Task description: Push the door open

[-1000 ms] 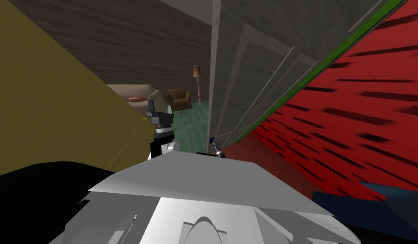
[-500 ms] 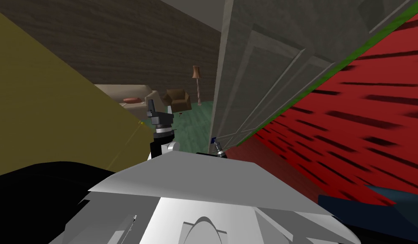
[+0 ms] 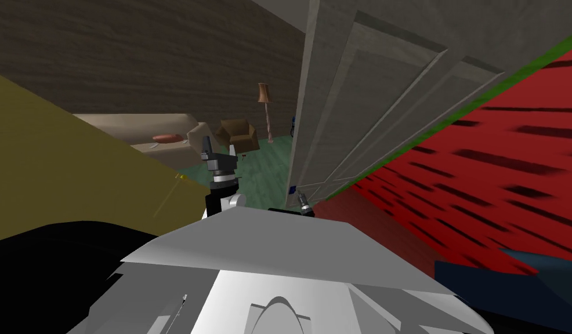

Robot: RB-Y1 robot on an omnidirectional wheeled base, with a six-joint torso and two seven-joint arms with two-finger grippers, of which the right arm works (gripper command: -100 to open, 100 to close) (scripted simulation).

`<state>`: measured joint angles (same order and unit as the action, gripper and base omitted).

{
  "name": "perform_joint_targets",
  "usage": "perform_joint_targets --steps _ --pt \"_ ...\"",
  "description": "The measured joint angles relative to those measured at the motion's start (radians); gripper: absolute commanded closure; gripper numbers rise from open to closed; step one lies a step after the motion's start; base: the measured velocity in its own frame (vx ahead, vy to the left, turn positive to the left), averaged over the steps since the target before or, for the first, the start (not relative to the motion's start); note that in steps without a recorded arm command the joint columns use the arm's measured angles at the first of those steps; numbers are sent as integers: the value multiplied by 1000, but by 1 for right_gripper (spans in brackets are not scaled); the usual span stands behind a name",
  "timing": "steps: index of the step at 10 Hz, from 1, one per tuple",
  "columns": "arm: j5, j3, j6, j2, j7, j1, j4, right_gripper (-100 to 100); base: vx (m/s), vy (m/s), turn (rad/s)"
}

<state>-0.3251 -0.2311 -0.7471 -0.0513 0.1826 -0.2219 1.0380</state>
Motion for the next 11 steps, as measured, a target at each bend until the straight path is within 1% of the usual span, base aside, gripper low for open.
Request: perform_joint_targets --steps 3,5,6,7,8,11 --pt "-1 -5 -8 -4 11 -18 15 -100 -207 -45 -42" --pt "-2 -10 -14 9 19 -40 33 -100 -246 -1 -63" --pt "-1 -11 -21 20 23 -46 34 -100 -103 21 -13" --pt "-1 -11 -23 22 24 -47 34 -100 70 48 28" --pt "0 -9 -21 17 22 -43 32 -100 143 63 13" --pt "6 -3 -26 10 15 -30 16 -100 185 53 20"
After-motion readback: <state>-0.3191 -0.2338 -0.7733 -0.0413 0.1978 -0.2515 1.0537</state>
